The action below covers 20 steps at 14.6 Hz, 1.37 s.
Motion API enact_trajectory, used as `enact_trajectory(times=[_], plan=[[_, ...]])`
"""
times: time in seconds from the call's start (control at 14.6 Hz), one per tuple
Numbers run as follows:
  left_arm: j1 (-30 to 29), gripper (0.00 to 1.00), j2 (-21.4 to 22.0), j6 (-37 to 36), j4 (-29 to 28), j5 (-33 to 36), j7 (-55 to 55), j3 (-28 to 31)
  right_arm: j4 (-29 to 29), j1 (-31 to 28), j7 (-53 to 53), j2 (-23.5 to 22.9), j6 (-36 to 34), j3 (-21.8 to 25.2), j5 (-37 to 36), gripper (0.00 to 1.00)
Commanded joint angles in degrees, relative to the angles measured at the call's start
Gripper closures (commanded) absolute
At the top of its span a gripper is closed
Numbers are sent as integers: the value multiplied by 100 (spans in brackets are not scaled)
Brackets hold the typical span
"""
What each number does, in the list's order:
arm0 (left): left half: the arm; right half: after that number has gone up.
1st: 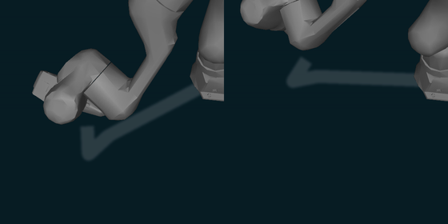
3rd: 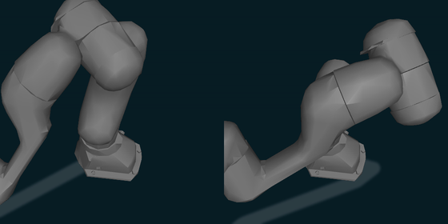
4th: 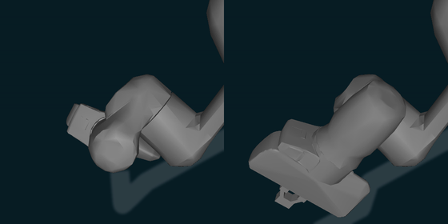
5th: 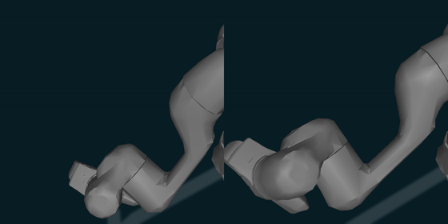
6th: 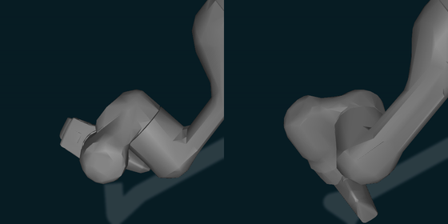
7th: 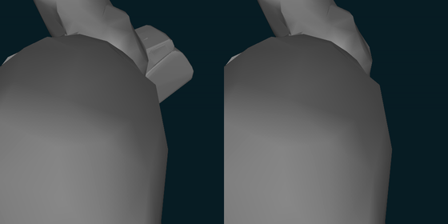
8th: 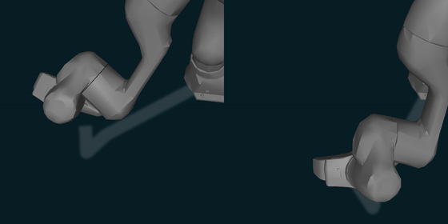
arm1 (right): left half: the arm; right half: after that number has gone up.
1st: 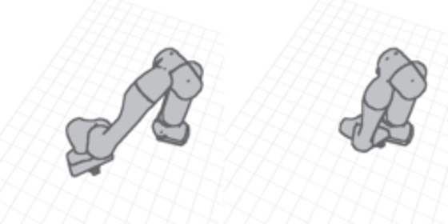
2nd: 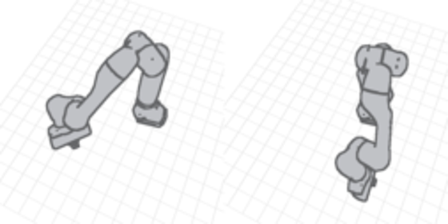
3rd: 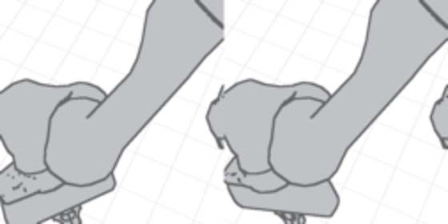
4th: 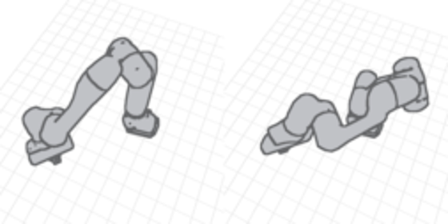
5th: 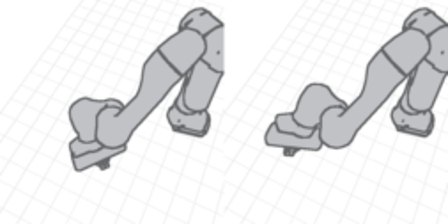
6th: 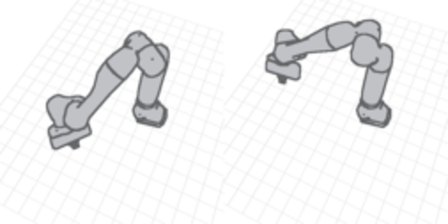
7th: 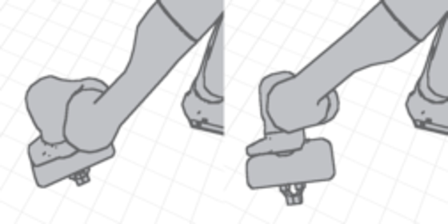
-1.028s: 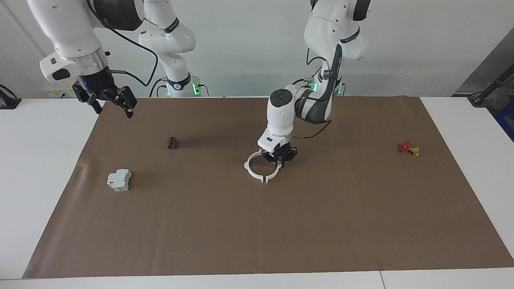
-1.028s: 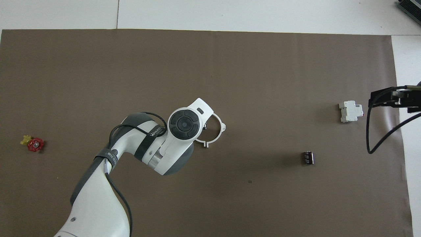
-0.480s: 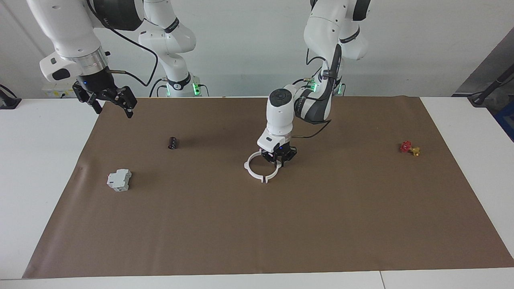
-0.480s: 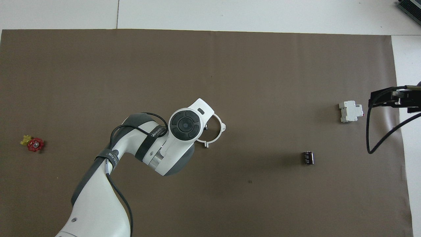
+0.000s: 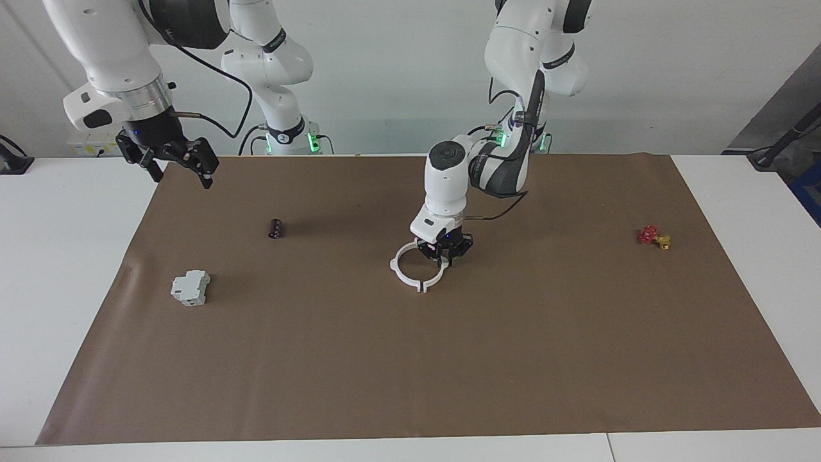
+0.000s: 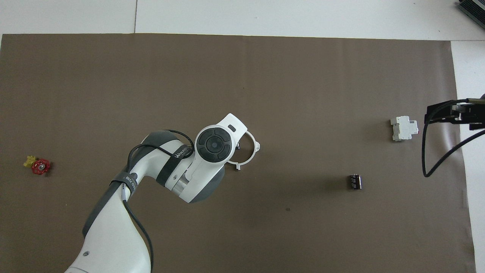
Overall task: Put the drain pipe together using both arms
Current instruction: 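Align and press the held half onto the placed half, closing the ring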
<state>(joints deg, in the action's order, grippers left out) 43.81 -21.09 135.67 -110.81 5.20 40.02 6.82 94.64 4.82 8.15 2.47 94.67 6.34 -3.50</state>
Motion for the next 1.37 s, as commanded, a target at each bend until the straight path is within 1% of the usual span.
enact_trajectory(times=[0.0, 0.75, 0.89, 0.96, 1.03, 1.23, 1.3], plan=[[137, 72, 17, 91, -37, 139, 173, 109, 63, -43, -121, 78, -18, -36, -10, 0], [163, 72, 8, 100, -2, 139, 234, 109, 63, -43, -121, 78, -18, -36, -10, 0], [163, 70, 8, 100, -2, 139, 234, 109, 63, -43, -121, 78, -18, -36, -10, 0], [163, 64, 8, 91, -2, 139, 234, 109, 63, -43, -121, 78, -18, -36, -10, 0], [155, 53, 8, 100, -2, 139, 234, 109, 63, -43, -121, 78, -18, -36, -10, 0], [155, 29, 8, 91, -2, 270, 234, 109, 63, -43, -121, 78, -18, -36, -10, 0], [155, 15, 8, 91, -2, 279, 234, 109, 63, -43, -121, 78, -18, -36, -10, 0]])
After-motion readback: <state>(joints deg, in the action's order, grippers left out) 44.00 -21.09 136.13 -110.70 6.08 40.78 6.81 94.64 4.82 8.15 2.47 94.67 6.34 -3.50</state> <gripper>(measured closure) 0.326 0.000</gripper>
